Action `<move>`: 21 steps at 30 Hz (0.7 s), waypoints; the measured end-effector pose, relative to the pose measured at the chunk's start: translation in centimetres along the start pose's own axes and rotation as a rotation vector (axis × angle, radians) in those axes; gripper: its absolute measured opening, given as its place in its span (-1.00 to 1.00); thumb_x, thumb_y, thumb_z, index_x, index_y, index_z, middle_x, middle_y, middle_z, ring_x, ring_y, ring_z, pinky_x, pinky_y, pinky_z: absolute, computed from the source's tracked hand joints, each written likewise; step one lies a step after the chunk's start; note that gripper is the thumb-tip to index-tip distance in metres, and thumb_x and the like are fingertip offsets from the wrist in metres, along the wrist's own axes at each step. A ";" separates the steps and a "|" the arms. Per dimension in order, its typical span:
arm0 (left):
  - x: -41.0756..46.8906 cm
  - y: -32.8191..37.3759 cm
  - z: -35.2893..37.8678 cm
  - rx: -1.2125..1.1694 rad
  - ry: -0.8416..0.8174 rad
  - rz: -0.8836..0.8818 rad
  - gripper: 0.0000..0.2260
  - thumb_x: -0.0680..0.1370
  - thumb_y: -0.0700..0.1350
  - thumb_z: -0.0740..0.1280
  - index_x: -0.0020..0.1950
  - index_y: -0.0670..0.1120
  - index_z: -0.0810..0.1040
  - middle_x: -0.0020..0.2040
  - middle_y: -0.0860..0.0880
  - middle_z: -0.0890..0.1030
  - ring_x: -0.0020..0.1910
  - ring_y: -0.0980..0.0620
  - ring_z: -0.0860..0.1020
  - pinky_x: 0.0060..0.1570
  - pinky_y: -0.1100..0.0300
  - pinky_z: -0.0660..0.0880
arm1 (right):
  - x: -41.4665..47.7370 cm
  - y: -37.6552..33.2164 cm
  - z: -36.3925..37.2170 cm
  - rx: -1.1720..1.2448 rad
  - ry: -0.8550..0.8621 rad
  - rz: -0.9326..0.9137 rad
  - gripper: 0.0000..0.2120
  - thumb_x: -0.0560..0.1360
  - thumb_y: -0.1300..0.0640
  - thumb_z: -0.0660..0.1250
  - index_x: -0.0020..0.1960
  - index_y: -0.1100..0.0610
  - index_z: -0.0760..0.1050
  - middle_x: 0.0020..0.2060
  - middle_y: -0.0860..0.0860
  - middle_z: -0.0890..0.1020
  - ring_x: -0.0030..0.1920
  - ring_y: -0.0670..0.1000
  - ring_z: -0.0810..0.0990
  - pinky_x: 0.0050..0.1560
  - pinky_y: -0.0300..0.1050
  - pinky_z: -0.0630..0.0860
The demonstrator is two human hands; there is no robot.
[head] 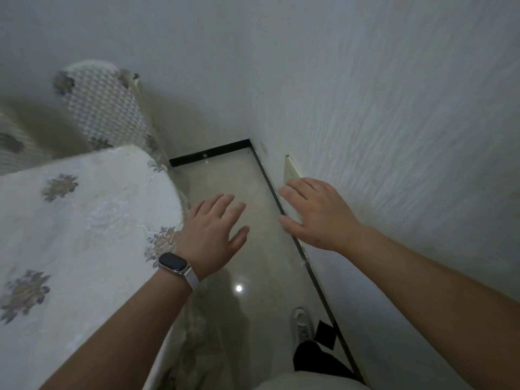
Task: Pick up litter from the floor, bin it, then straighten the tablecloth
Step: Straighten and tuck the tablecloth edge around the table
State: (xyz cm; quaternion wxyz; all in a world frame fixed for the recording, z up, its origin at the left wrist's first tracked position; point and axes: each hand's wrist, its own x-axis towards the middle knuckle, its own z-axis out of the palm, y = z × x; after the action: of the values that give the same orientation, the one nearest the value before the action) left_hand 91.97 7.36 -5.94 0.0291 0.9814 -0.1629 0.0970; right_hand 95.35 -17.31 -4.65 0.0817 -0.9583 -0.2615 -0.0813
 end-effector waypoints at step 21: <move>18.7 -13.3 3.1 0.052 0.088 -0.383 -0.56 0.52 0.17 0.18 0.28 -0.04 0.53 0.30 -0.09 0.53 0.28 -0.13 0.46 0.25 -0.07 0.37 | 30.9 8.7 5.3 0.087 -0.050 -0.282 -0.44 0.50 -0.21 0.11 0.35 0.10 0.42 0.30 0.07 0.48 0.29 0.11 0.42 0.28 0.05 0.34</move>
State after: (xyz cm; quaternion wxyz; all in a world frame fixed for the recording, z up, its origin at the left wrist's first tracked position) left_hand 114.22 13.83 -5.53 0.0288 0.9897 0.0306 0.1369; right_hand 126.71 -8.56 -4.69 0.1044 -0.9093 -0.3987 -0.0567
